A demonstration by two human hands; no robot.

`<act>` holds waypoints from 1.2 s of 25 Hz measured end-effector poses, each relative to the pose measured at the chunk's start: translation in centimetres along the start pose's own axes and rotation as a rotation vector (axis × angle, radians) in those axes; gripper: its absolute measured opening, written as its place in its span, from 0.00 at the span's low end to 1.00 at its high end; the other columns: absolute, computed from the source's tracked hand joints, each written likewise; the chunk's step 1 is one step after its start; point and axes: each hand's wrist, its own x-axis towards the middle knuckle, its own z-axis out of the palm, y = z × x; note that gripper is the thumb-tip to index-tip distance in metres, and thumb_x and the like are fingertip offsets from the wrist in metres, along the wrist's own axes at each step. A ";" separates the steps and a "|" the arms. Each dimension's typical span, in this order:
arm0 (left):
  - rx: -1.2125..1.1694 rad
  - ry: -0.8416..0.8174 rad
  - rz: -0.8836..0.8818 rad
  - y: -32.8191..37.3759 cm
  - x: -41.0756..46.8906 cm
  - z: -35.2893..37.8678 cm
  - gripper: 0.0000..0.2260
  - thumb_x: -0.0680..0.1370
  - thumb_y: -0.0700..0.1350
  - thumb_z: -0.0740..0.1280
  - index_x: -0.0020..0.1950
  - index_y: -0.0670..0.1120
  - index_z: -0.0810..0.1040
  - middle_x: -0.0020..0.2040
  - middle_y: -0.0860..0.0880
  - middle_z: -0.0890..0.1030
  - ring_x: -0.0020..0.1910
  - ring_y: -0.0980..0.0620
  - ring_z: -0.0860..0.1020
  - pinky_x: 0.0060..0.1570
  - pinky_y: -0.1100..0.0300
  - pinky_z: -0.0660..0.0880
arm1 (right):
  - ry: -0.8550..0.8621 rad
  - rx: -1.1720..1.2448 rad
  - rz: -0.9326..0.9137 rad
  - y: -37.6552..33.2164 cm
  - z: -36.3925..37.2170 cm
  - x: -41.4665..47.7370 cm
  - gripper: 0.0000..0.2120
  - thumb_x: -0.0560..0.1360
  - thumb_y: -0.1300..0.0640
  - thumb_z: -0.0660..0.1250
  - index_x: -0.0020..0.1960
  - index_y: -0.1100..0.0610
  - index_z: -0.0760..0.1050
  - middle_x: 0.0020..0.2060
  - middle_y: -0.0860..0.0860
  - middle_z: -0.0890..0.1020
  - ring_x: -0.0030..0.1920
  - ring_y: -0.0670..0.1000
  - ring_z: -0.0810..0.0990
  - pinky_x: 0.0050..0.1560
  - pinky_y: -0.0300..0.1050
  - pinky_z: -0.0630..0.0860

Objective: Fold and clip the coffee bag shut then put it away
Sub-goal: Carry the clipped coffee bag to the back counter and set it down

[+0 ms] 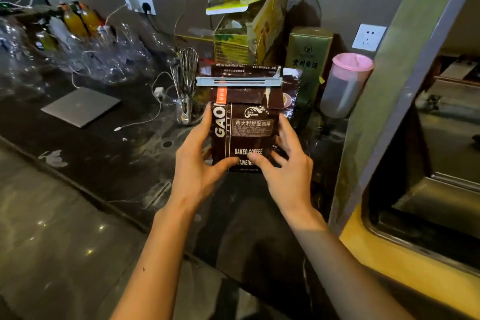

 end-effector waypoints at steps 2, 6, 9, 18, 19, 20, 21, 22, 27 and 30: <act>-0.026 -0.072 0.033 -2.0 1.3 -1.0 0.46 0.69 0.43 0.78 0.79 0.51 0.54 0.74 0.52 0.68 0.72 0.54 0.68 0.67 0.44 0.72 | 0.051 -0.023 0.028 0.3 2.0 0.0 0.42 0.69 0.64 0.76 0.73 0.40 0.59 0.63 0.32 0.70 0.62 0.24 0.67 0.59 0.26 0.71; -0.087 -0.158 -0.015 -4.2 3.2 -0.8 0.47 0.69 0.41 0.77 0.79 0.56 0.52 0.71 0.62 0.67 0.69 0.67 0.67 0.69 0.50 0.71 | 0.129 -0.049 0.080 1.4 3.6 0.7 0.44 0.69 0.65 0.76 0.75 0.42 0.58 0.64 0.33 0.70 0.68 0.39 0.70 0.64 0.36 0.73; -0.132 -0.188 -0.066 -5.7 4.5 0.4 0.49 0.69 0.41 0.78 0.79 0.56 0.50 0.66 0.71 0.64 0.66 0.72 0.67 0.68 0.55 0.70 | 0.140 -0.047 0.127 3.2 3.9 2.3 0.44 0.68 0.65 0.77 0.76 0.48 0.58 0.68 0.42 0.69 0.70 0.46 0.70 0.64 0.42 0.73; -0.182 -0.249 -0.211 -12.0 6.8 6.0 0.40 0.67 0.37 0.78 0.74 0.52 0.64 0.64 0.57 0.69 0.68 0.55 0.71 0.66 0.46 0.73 | 0.123 -0.129 0.240 9.9 3.9 4.7 0.37 0.67 0.67 0.77 0.72 0.56 0.66 0.64 0.46 0.70 0.65 0.45 0.72 0.64 0.47 0.76; -0.200 -0.254 -0.244 -12.9 7.0 6.5 0.38 0.67 0.36 0.78 0.73 0.51 0.65 0.65 0.54 0.69 0.67 0.54 0.72 0.66 0.45 0.74 | 0.118 -0.146 0.267 10.6 4.2 4.8 0.37 0.67 0.67 0.77 0.71 0.55 0.66 0.64 0.46 0.70 0.66 0.45 0.72 0.64 0.49 0.76; -0.219 -0.262 -0.275 -13.8 7.3 6.9 0.38 0.67 0.35 0.78 0.72 0.50 0.66 0.65 0.52 0.70 0.66 0.55 0.72 0.65 0.45 0.74 | 0.117 -0.175 0.286 11.3 4.4 5.1 0.37 0.67 0.66 0.77 0.71 0.54 0.66 0.65 0.46 0.70 0.66 0.45 0.71 0.65 0.50 0.76; -0.242 -0.281 -0.293 -14.9 7.8 7.4 0.37 0.67 0.35 0.78 0.72 0.48 0.66 0.66 0.50 0.70 0.65 0.55 0.73 0.65 0.44 0.74 | 0.126 -0.211 0.289 12.0 4.8 5.3 0.37 0.67 0.65 0.77 0.71 0.54 0.65 0.65 0.47 0.70 0.67 0.45 0.71 0.65 0.51 0.76; -0.255 -0.307 -0.291 -15.9 8.2 7.9 0.37 0.66 0.37 0.78 0.71 0.48 0.66 0.67 0.48 0.70 0.66 0.54 0.73 0.64 0.44 0.74 | 0.142 -0.246 0.293 12.8 5.1 5.6 0.37 0.67 0.64 0.77 0.71 0.54 0.65 0.66 0.47 0.69 0.67 0.45 0.70 0.66 0.52 0.75; -0.263 -0.411 -0.272 -19.5 9.8 10.1 0.36 0.64 0.45 0.79 0.66 0.63 0.65 0.66 0.49 0.72 0.64 0.51 0.76 0.61 0.41 0.76 | 0.225 -0.299 0.427 15.3 5.9 5.7 0.36 0.67 0.62 0.77 0.71 0.53 0.64 0.64 0.44 0.68 0.65 0.40 0.68 0.67 0.48 0.73; -0.304 -0.469 -0.305 -20.7 10.3 11.5 0.37 0.65 0.37 0.79 0.66 0.58 0.66 0.66 0.48 0.72 0.63 0.54 0.76 0.61 0.41 0.76 | 0.184 -0.321 0.468 16.3 5.5 6.1 0.36 0.69 0.60 0.76 0.72 0.53 0.63 0.63 0.42 0.66 0.65 0.40 0.68 0.67 0.42 0.70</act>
